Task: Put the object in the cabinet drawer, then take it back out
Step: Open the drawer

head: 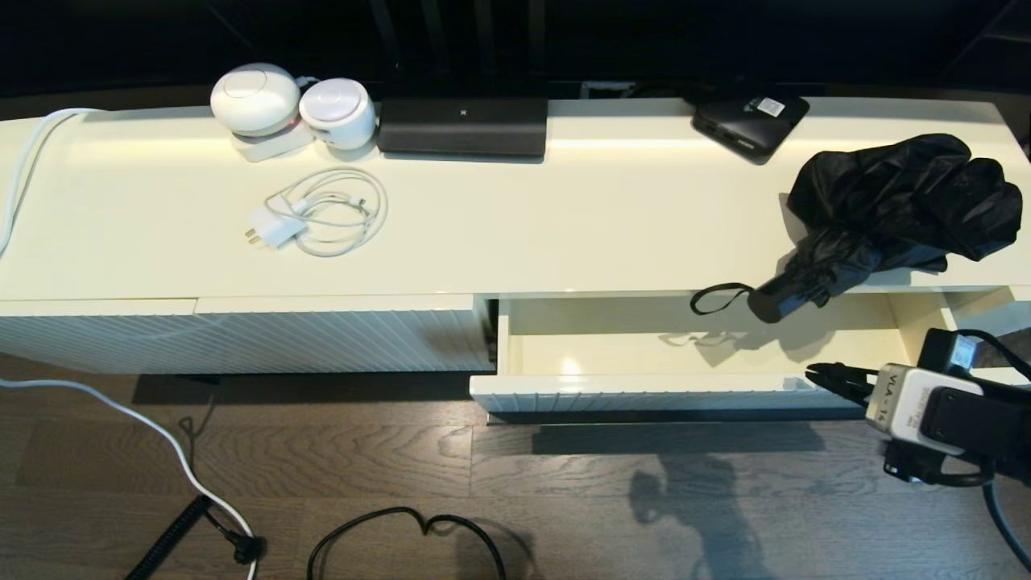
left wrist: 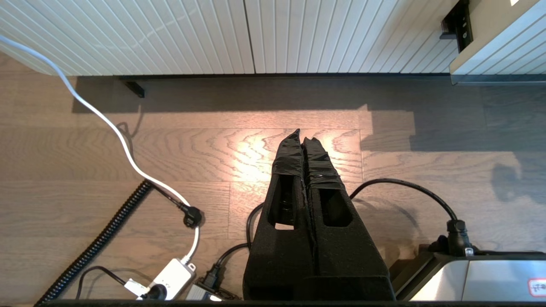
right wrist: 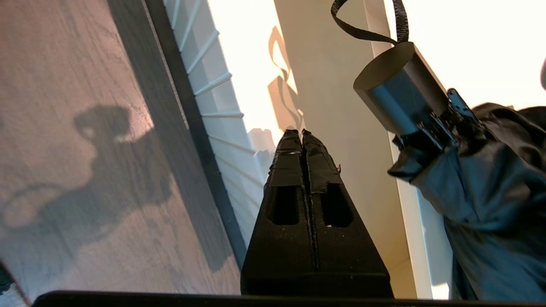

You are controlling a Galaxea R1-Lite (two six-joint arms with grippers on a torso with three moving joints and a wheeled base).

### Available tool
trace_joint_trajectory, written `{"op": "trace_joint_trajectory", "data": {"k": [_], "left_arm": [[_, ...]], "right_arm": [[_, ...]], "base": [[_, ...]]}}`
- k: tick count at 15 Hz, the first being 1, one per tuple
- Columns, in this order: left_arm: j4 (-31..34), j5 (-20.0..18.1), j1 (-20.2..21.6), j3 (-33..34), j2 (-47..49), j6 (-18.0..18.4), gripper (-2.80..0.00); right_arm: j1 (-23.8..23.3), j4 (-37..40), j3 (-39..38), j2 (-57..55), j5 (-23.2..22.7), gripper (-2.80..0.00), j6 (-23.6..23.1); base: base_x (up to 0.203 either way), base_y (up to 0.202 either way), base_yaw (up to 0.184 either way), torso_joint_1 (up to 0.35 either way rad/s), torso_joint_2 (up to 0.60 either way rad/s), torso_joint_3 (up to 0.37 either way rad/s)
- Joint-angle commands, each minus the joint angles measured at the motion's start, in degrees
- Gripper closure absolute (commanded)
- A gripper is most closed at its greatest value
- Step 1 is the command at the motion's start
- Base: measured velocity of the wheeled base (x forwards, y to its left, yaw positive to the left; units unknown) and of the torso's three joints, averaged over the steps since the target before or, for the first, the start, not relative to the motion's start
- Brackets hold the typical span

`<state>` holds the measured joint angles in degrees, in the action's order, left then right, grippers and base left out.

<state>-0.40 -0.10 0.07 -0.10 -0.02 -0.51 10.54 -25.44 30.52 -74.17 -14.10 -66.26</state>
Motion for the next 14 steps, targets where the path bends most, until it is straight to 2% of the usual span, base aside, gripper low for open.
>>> {"op": "trace_joint_trajectory", "data": {"k": [1,5,14], "left_arm": [[-0.04,0.01,0.01,0.01,-0.06,-0.02,0.00],[-0.04,0.01,0.01,0.01,-0.06,-0.02,0.00],[-0.04,0.01,0.01,0.01,-0.08,-0.02,0.00]], "right_arm": [[0.01,-1.50,2.08,-6.28,0.18,0.00,-0.33],[-0.17,-7.90,4.68,-12.92,1.32,0.00,0.03],[-0.70,-8.42,9.43,-18.46,3.03,0.00,-0.10]], "base": [[0.000,0.000,0.000,0.000,0.00,0.000],[0.000,0.000,0.000,0.000,0.00,0.000],[0.000,0.000,0.000,0.000,0.00,0.000]]}}
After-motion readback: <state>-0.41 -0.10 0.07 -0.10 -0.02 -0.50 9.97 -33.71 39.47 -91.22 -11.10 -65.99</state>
